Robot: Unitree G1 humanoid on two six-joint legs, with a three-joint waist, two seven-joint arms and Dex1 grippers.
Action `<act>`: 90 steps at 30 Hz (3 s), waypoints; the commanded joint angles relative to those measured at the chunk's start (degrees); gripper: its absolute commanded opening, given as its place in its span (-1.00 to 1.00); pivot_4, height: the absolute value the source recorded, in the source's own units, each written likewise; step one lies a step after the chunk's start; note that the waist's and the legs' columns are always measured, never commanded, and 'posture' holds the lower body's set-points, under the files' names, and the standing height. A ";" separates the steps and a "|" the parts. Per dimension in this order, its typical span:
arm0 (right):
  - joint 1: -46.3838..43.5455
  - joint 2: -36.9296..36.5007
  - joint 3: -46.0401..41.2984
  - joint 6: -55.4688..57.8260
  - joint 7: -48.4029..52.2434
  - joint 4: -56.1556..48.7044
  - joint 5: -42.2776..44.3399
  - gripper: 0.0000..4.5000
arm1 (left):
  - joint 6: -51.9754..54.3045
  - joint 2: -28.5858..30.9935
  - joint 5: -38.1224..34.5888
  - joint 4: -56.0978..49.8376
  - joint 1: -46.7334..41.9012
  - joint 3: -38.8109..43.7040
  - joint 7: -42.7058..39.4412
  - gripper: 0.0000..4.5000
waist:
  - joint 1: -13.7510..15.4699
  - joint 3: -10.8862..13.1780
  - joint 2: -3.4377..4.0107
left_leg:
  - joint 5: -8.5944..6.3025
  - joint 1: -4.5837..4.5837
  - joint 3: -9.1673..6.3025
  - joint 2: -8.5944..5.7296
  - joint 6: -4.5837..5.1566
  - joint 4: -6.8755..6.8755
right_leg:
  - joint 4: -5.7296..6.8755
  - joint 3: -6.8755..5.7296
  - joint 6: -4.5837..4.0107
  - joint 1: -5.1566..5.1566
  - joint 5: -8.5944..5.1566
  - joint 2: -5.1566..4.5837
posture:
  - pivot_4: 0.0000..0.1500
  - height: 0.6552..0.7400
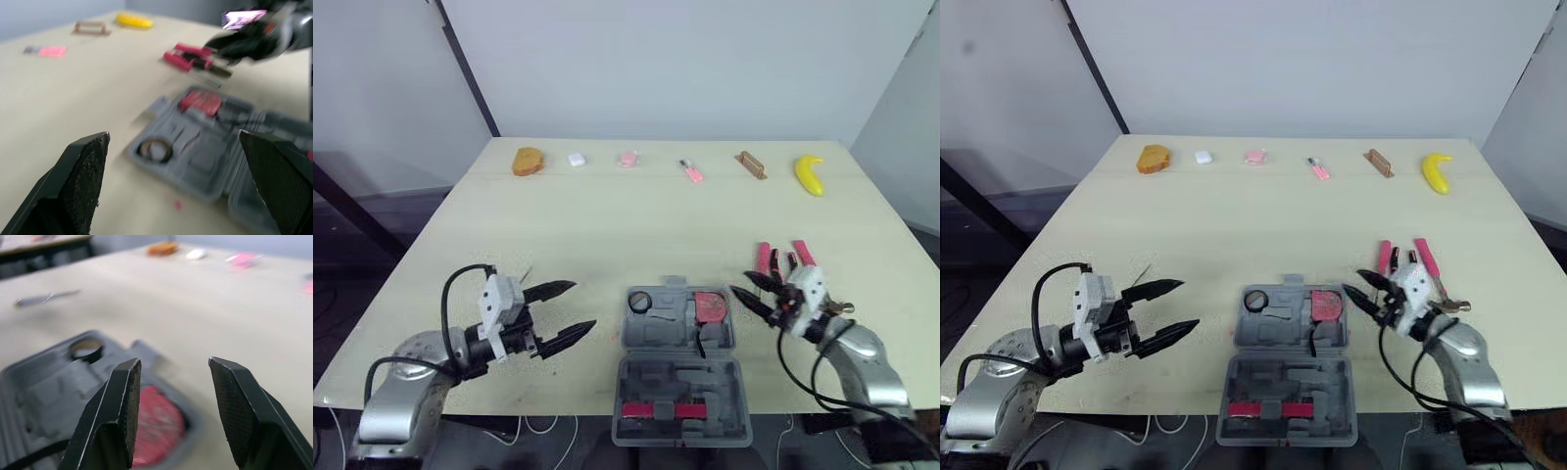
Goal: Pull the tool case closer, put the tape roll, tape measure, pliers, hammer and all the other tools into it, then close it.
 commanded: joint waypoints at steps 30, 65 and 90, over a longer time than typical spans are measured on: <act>34.65 -3.25 -28.41 -8.34 0.30 0.27 10.00 0.99 | -14.96 -7.80 0.24 24.75 12.60 20.10 8.39 1.00 | -0.03 0.01 -0.03 | -0.04 0.03 0.08 0.12 -0.03 -0.16 | -0.25 0.09 -0.12 -0.08 -0.09 -0.77 | 1.00 1.00; 1.37 6.30 -2.57 17.30 -32.99 -2.72 -9.19 0.99 | -9.30 0.67 3.62 3.11 -7.67 -4.83 -5.34 1.00 | -0.14 0.03 -0.04 | 0.00 -0.02 0.10 -0.06 0.00 -0.35 | -0.24 -0.21 -0.13 -0.07 -0.06 -0.35 | 1.00 1.00; -5.47 13.98 -3.08 30.91 -44.86 -4.01 -10.50 -0.28 | -1.54 -1.14 0.23 -2.07 -15.03 -7.33 -5.02 1.00 | -0.44 0.04 -0.02 | 0.00 0.00 0.02 -0.06 0.00 -0.35 | -0.16 -0.13 0.08 -0.08 0.05 -0.02 | 1.00 1.00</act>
